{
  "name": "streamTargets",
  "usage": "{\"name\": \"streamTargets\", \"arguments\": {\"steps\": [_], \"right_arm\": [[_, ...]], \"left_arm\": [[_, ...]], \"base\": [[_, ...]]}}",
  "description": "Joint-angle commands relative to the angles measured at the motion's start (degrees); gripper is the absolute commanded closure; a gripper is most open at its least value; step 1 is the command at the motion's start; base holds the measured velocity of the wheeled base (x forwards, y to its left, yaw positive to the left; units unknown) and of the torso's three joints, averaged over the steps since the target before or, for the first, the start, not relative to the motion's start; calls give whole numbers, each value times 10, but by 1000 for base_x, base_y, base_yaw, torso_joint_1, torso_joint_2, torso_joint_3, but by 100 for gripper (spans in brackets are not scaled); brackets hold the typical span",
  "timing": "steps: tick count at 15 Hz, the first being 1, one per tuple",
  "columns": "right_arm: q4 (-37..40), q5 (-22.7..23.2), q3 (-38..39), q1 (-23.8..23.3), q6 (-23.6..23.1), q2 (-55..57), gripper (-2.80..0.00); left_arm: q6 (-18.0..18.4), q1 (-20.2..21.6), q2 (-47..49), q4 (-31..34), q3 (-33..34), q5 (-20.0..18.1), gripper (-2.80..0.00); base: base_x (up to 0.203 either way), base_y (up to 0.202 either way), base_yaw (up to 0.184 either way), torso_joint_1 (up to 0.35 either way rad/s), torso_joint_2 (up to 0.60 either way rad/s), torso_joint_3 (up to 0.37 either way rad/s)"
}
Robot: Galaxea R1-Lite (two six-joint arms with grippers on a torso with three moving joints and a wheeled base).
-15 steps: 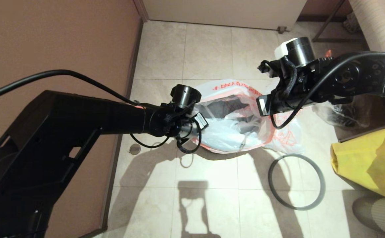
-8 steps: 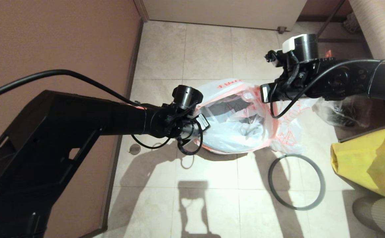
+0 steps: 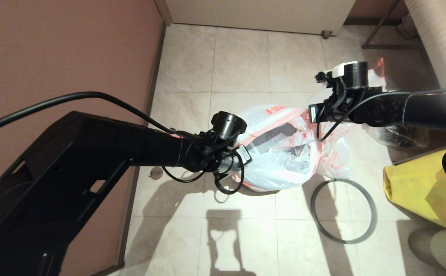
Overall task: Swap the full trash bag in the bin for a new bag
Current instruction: Put the new garbage bag on the trash can
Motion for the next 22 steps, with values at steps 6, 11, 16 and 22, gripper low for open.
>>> {"name": "streamTargets", "arguments": {"steps": [6,11,16,22], "right_arm": [[5,5,3,1,3,35,0],[52,0,10,25,67,-10,-280],[128,1,91,43,136,-111,-280],[74,5,208,42,143,-171,-280]], "left_arm": [[-2,0,11,-8,-2,3,0],[-2,4,5,-8,-3,2,0],[-3,14,0,-5,-11,0,0],[-2,19,0,-5,-13,0,0]], "base": [[0,0,0,0,0,0],[0,0,0,0,0,0],[0,0,0,0,0,0],[0,0,0,0,0,0]]}}
